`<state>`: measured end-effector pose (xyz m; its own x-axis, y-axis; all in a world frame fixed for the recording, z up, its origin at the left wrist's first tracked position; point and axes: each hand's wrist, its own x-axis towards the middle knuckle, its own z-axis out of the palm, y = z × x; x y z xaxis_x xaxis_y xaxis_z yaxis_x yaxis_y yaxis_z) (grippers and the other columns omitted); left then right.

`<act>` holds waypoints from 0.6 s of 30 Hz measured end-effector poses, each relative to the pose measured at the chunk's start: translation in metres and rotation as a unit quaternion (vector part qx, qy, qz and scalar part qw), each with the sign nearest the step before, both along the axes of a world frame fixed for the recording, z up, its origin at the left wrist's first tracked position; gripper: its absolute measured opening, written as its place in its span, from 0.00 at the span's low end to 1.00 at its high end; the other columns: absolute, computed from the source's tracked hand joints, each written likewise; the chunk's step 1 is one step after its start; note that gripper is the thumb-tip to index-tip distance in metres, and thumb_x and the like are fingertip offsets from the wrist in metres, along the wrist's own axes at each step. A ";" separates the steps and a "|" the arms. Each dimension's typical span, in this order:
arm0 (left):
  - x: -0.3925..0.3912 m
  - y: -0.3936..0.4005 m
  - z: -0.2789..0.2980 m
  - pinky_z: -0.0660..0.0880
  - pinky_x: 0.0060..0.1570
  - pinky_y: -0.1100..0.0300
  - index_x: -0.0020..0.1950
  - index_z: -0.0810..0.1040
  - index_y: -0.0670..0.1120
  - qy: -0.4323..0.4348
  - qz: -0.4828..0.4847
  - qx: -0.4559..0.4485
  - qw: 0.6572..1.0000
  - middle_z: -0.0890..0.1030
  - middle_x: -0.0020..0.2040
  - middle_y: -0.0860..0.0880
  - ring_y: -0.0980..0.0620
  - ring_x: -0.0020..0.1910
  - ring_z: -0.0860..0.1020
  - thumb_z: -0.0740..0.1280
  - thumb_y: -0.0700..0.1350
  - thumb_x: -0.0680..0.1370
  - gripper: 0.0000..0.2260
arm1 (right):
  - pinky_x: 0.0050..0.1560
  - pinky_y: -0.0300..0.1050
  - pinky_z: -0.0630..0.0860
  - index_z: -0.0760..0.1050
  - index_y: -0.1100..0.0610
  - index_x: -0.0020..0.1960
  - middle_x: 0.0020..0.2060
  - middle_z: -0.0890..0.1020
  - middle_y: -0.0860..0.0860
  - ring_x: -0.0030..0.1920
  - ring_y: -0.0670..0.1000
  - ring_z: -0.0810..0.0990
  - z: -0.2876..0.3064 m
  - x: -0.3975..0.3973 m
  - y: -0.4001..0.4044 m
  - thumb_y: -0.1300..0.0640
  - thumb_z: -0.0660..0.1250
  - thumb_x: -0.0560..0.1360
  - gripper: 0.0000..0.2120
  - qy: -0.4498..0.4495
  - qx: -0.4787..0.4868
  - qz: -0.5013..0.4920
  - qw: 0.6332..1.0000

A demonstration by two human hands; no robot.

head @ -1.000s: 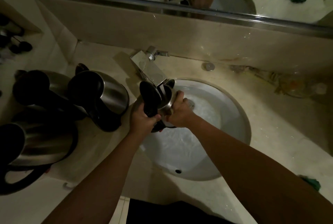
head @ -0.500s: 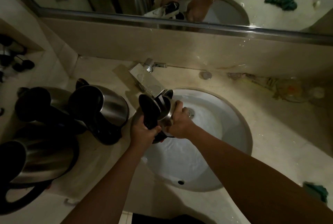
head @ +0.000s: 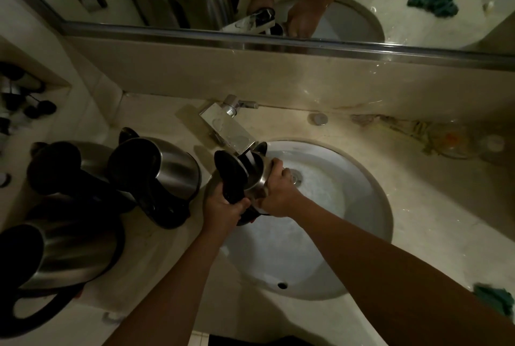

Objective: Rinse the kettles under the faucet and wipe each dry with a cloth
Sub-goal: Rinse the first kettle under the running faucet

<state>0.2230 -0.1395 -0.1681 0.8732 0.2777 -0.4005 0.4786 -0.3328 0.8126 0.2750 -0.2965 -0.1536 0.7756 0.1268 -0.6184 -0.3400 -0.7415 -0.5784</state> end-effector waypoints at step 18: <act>0.000 0.001 -0.003 0.79 0.61 0.43 0.66 0.76 0.55 0.011 -0.001 0.002 1.000 0.80 0.62 0.53 0.51 0.63 0.78 0.79 0.38 0.69 0.28 | 0.72 0.64 0.72 0.45 0.42 0.74 0.73 0.60 0.60 0.76 0.66 0.62 -0.001 -0.003 -0.002 0.46 0.82 0.65 0.53 -0.007 0.006 -0.003 1.000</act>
